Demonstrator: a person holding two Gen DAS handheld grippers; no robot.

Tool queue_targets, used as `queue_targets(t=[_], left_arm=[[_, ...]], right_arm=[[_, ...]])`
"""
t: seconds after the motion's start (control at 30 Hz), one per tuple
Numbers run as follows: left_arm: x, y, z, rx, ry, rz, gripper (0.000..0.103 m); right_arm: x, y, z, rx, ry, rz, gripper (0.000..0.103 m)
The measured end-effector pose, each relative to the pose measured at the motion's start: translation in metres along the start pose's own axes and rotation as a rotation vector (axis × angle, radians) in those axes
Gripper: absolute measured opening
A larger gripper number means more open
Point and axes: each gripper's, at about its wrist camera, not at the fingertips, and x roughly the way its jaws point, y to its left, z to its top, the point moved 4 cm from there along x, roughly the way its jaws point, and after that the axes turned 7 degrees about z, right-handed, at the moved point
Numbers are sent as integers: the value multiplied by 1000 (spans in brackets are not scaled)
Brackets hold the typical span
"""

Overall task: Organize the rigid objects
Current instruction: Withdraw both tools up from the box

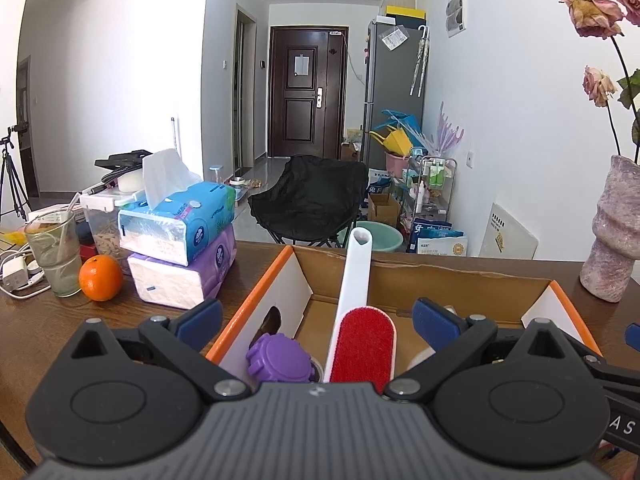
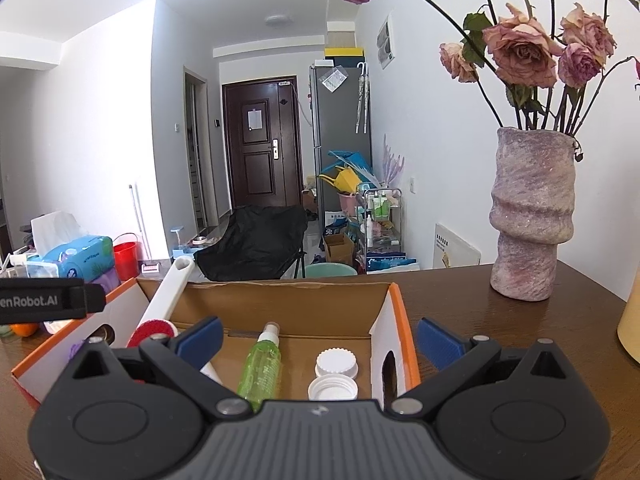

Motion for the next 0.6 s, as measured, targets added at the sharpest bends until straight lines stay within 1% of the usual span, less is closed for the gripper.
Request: queue_targets(t=[0.3,0.6], left_arm=[[-23,6,-9,-8,6,-6,103],[-52,13,-22,0,9,-28,103]], right_arm=[[-27,0,-4,0,-10,-15,103],[-56,-3,-11,8,-13,-31,103]])
